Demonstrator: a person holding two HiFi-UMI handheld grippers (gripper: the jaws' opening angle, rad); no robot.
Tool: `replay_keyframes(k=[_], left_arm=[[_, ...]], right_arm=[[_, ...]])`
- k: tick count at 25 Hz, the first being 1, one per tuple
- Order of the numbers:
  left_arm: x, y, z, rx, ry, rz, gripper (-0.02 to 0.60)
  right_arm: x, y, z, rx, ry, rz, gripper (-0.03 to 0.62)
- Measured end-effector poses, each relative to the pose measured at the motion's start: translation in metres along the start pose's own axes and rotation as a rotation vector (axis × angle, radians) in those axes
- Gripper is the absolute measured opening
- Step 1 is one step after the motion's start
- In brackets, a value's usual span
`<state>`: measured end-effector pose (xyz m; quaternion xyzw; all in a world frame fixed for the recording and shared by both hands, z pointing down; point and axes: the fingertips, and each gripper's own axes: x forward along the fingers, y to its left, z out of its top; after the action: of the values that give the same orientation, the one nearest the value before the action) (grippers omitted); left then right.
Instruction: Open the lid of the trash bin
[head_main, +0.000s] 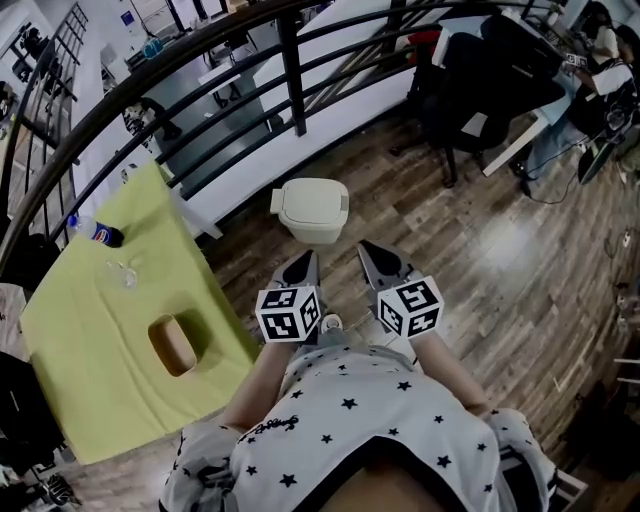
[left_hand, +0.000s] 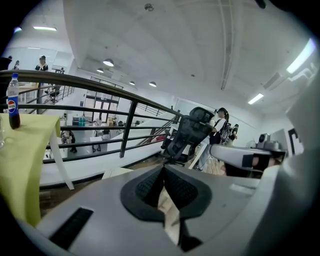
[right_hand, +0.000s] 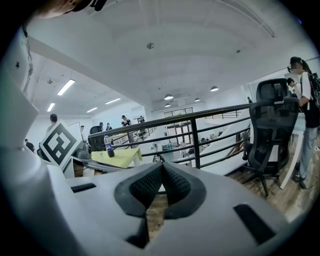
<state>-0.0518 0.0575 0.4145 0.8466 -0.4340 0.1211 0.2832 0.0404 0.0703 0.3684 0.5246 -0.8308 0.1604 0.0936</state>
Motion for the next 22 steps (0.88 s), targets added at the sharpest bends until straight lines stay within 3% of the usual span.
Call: replay_keyframes(k=[15, 22], left_arm=[[0.041, 0.059, 0.003, -0.09, 0.033, 0.068, 0.011], [0.088, 0.077, 0.009, -0.128, 0.048, 0.104, 0.011]], right_arm=[[0.075, -0.019, -0.025, 0.008, 0.121, 0.056, -0.006], [0.124, -0.058, -0.036, -0.003, 0.183, 0.091, -0.006]])
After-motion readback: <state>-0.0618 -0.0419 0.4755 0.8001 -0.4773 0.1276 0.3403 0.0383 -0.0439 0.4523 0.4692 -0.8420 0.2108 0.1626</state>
